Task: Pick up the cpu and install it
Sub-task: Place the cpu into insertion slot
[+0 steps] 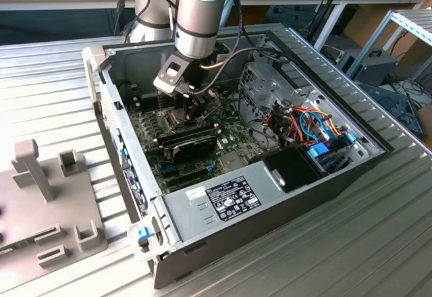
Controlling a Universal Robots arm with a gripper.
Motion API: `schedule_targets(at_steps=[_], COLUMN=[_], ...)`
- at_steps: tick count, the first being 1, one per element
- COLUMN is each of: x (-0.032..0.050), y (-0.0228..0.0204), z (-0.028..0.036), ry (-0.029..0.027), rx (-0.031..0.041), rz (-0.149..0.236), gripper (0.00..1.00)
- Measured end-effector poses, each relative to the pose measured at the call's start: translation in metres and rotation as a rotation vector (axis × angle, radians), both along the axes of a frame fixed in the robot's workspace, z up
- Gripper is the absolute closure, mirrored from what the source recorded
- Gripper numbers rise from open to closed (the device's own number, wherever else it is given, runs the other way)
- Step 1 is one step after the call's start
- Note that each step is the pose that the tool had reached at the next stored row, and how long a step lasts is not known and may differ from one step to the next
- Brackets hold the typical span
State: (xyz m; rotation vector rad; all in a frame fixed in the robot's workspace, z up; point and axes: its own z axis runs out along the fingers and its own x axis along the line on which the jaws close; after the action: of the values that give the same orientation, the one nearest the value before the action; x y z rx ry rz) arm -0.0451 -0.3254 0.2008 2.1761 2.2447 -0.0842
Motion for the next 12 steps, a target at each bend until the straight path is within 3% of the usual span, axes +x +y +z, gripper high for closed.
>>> schedule_targets(at_steps=[12], x=[0.0000], y=[-0.0001], z=[-0.0036], ry=[0.0002], rx=[-0.0001], rz=[0.000], gripper=[0.45])
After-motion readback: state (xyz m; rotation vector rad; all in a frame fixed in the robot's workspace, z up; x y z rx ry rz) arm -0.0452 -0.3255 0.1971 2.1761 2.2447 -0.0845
